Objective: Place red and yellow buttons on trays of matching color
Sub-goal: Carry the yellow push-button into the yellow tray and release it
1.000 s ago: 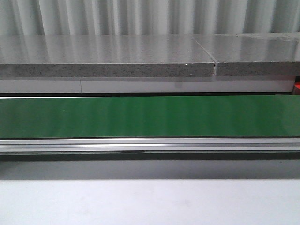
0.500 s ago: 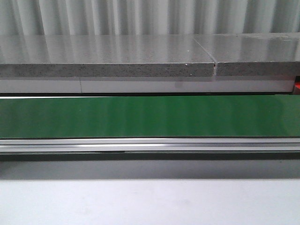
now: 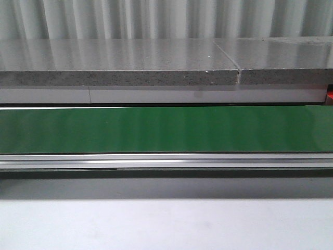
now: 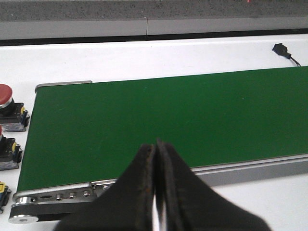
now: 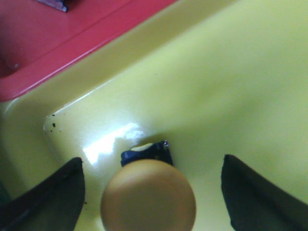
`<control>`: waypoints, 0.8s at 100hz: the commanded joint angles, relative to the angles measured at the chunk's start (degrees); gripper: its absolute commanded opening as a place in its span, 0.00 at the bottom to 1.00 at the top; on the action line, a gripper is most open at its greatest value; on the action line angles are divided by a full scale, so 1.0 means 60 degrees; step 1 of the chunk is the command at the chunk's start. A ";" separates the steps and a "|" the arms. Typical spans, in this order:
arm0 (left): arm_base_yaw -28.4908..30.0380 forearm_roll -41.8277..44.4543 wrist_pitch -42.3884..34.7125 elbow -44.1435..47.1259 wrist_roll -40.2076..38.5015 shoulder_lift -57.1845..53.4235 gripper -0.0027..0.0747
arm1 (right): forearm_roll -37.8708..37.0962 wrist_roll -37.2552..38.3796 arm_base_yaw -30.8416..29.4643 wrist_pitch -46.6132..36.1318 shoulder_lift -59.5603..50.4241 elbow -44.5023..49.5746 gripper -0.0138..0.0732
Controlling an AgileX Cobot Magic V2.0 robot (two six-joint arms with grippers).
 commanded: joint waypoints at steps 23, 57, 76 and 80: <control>-0.0065 -0.0147 -0.0654 -0.0268 -0.0039 -0.0008 0.01 | 0.0173 -0.0032 -0.0003 -0.0462 -0.1703 -0.0265 0.84; -0.0065 -0.0164 -0.0654 -0.0268 -0.0039 -0.0008 0.01 | 0.0219 -0.0817 0.2505 -0.0340 -0.4302 -0.0265 0.84; -0.0065 -0.0164 -0.0654 -0.0268 -0.0039 -0.0008 0.01 | 0.0219 -0.1626 0.4333 0.0055 -0.5433 -0.0115 0.84; -0.0065 -0.0164 -0.0654 -0.0268 -0.0039 -0.0008 0.01 | 0.0219 -0.1738 0.4573 0.0118 -0.5658 -0.0019 0.84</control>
